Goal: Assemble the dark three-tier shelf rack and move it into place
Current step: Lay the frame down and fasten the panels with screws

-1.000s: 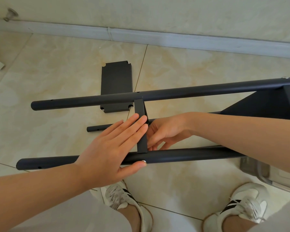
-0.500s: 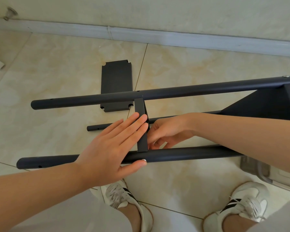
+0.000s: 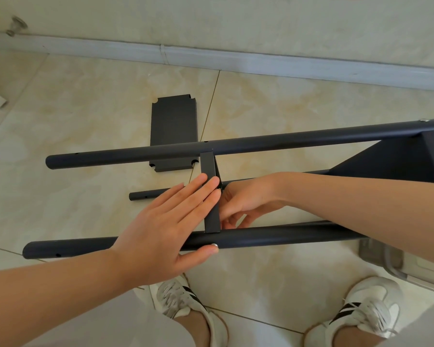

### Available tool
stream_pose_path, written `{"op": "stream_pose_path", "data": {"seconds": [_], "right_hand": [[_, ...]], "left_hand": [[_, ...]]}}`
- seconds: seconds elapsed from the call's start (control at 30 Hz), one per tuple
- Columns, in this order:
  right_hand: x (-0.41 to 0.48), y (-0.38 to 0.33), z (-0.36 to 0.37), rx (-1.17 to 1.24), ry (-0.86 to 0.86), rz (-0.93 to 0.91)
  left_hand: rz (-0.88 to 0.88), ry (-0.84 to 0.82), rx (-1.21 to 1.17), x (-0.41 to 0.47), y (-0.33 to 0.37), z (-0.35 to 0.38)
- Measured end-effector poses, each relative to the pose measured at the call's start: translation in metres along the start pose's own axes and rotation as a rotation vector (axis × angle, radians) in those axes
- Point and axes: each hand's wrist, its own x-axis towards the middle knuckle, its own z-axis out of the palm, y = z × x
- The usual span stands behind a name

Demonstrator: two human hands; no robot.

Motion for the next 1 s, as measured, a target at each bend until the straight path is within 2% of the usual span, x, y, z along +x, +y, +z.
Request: {"op": "stream_pose_path", "data": {"seconds": [0.23,0.6,1.0], "right_hand": [[-0.002,0.004,-0.006,0.082,-0.047,0.032],[0.003,0.004,-0.014,0.073,-0.116,0.026],[0.003,0.003,-0.010,0.066,-0.118,0.015]], "left_hand": [[-0.002,-0.008,0.000,-0.001,-0.001,0.000],[0.002,0.013,-0.003,0.001,0.001,-0.002],[0.003,0.019,-0.023,0.001,0.000,-0.001]]}}
